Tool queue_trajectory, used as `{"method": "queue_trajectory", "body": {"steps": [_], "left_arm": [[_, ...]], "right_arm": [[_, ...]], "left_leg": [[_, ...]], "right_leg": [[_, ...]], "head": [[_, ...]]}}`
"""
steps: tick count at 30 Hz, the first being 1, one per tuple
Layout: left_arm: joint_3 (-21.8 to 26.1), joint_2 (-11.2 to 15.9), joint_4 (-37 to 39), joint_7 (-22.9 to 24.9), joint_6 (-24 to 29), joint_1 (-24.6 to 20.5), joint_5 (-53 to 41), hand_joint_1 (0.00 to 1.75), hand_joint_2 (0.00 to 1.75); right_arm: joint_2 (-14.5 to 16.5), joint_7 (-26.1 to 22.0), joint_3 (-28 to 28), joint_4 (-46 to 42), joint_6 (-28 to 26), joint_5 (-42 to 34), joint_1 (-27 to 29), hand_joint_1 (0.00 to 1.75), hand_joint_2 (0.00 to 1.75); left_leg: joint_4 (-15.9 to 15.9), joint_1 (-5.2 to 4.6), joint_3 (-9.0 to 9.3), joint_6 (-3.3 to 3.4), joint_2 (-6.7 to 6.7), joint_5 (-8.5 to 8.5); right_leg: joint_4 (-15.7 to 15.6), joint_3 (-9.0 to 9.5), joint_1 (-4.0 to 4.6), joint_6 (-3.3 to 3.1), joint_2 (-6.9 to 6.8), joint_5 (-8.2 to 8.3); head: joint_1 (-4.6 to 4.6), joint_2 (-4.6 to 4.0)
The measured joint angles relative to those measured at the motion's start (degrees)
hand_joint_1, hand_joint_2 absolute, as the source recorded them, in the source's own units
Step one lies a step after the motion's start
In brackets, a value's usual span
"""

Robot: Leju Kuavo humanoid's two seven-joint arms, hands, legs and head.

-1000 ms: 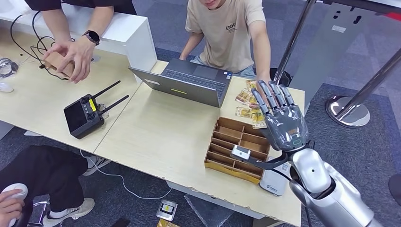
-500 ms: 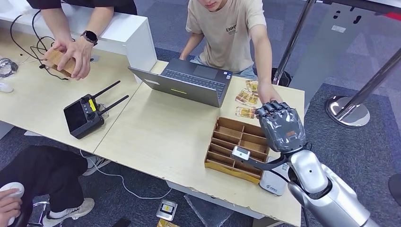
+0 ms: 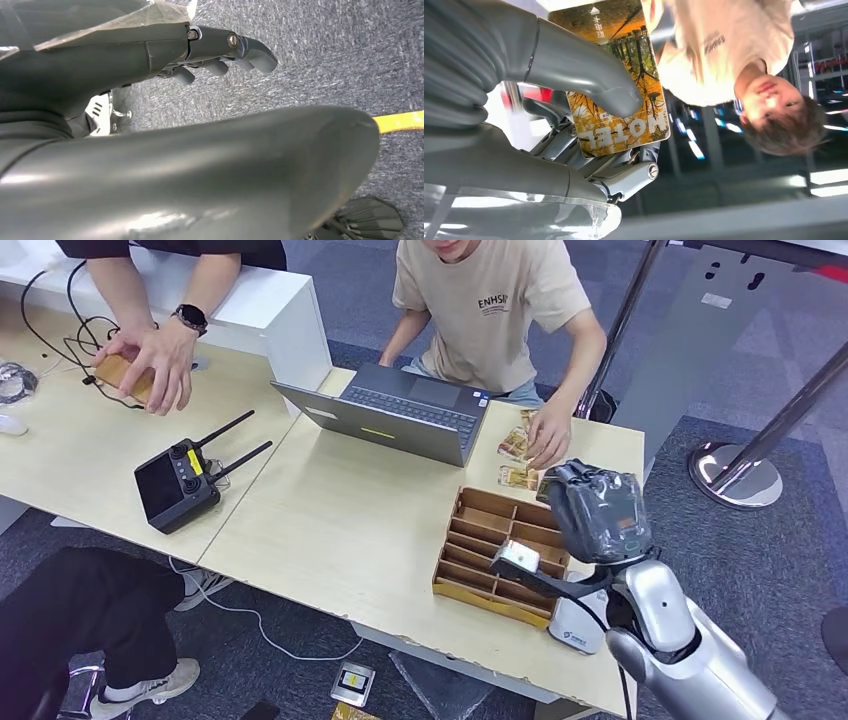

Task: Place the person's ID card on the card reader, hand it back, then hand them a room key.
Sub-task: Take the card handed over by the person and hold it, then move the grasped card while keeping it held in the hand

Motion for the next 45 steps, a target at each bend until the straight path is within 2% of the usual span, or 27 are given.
{"method": "queue_trajectory", "body": {"steps": [4,10,16,22,28,45], "left_arm": [[0.0,0.0,0.0,-0.1,0.2,0.1,0.5,0.0,0.0],[0.0,0.2,0.1,-0.1,0.6,0.2,1.8,0.0,0.0],[0.1,0.5,0.1,-0.1,1.2,0.3,3.2,0.0,0.0],[0.2,0.9,0.1,0.0,1.5,0.4,3.9,0.0,0.0],[0.2,1.0,0.1,0.0,1.8,0.3,4.1,0.0,0.0],[0.2,1.0,0.1,0.0,1.9,0.3,4.2,0.0,0.0]], "right_arm": [[0.0,-0.9,-4.5,-5.2,0.7,-14.4,4.0,1.75,1.75],[-1.9,-2.2,-12.8,-15.4,7.2,-31.4,10.6,1.75,1.75],[-5.1,-2.2,-21.0,-23.8,13.4,-42.5,18.0,1.75,1.75],[-7.5,-2.1,-26.9,-27.5,15.5,-46.1,25.1,1.75,1.75],[-8.7,-2.6,-29.7,-27.8,16.4,-47.6,29.3,1.75,1.75],[-9.4,-2.1,-31.6,-27.5,16.7,-47.6,30.8,1.75,1.75]], "left_leg": [[0.0,-0.01,0.0,0.02,0.01,-0.03],[0.0,-0.01,-0.02,0.03,0.04,-0.04],[0.0,-0.02,-0.02,0.05,0.13,-0.07],[0.0,-0.01,-0.01,0.06,0.32,-0.1],[0.0,-0.01,0.0,0.06,0.34,-0.1],[0.0,-0.01,0.01,0.06,0.37,-0.11]], "right_leg": [[0.0,-0.02,0.0,0.0,0.0,0.0],[0.0,-0.07,-0.01,0.0,0.02,0.0],[0.0,-0.08,-0.01,0.0,0.1,0.0],[0.0,-0.1,0.0,0.0,0.27,0.0],[0.0,-0.1,0.0,0.0,0.28,0.0],[0.0,-0.11,0.0,0.0,0.31,0.0]], "head": [[0.0,0.0],[0.0,0.0],[0.0,0.0],[0.01,0.0],[0.01,0.0],[0.0,0.0]]}}
